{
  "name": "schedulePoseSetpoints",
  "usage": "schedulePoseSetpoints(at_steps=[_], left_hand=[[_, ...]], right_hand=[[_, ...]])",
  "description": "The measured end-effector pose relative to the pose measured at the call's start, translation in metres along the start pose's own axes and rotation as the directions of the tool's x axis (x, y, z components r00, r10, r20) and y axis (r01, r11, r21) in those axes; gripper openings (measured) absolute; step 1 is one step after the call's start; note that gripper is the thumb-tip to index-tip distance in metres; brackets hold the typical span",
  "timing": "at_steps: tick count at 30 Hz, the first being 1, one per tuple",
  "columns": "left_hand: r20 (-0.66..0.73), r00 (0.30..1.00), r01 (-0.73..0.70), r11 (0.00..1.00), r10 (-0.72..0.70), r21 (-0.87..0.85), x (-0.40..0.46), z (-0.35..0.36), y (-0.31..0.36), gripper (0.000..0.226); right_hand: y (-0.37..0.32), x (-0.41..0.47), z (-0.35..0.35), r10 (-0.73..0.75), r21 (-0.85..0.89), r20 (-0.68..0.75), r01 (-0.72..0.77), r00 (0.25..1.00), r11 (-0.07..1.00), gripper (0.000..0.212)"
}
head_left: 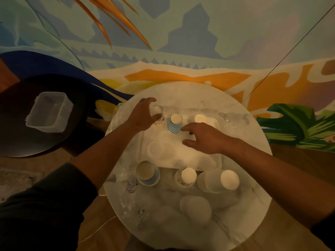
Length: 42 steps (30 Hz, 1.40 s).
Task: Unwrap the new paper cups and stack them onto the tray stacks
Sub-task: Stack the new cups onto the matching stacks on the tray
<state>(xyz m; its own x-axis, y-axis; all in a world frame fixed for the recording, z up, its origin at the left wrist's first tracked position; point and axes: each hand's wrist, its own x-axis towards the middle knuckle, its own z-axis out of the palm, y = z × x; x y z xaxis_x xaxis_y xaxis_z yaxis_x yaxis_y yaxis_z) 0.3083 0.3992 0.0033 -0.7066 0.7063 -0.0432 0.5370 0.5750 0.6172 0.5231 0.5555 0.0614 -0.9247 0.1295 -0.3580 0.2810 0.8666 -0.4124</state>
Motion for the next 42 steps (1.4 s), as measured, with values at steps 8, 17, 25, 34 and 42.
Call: schedulePoseSetpoints(at_steps=[8,17,25,34,42], left_hand=[[-0.061,0.998,-0.041,0.977,0.029,-0.211,-0.096,-0.055,0.062,0.052],[0.053,0.998,0.034,0.927,-0.015,-0.375,-0.198,-0.031,0.104,0.053],[0.175,0.976,0.194,0.89,-0.132,-0.412,-0.236,0.02,0.095,0.057],[0.319,0.928,0.294,0.906,-0.194,-0.305,-0.234,0.089,0.078,0.089],[0.23,0.955,0.247,0.929,-0.186,-0.274,-0.212,0.117,0.082,0.078]], right_hand=[[-0.022,-0.05,0.016,-0.051,-0.116,0.188,0.074,0.981,0.991,0.069],[-0.041,-0.053,0.057,0.07,-0.453,0.431,0.148,0.9,0.879,0.071],[-0.039,-0.059,0.06,-0.025,-0.473,0.299,0.171,0.954,0.864,0.049],[-0.038,-0.089,-0.007,-0.012,-0.268,0.241,0.079,0.97,0.96,0.064],[-0.018,-0.104,-0.052,0.007,-0.121,0.05,-0.001,0.999,0.993,0.062]])
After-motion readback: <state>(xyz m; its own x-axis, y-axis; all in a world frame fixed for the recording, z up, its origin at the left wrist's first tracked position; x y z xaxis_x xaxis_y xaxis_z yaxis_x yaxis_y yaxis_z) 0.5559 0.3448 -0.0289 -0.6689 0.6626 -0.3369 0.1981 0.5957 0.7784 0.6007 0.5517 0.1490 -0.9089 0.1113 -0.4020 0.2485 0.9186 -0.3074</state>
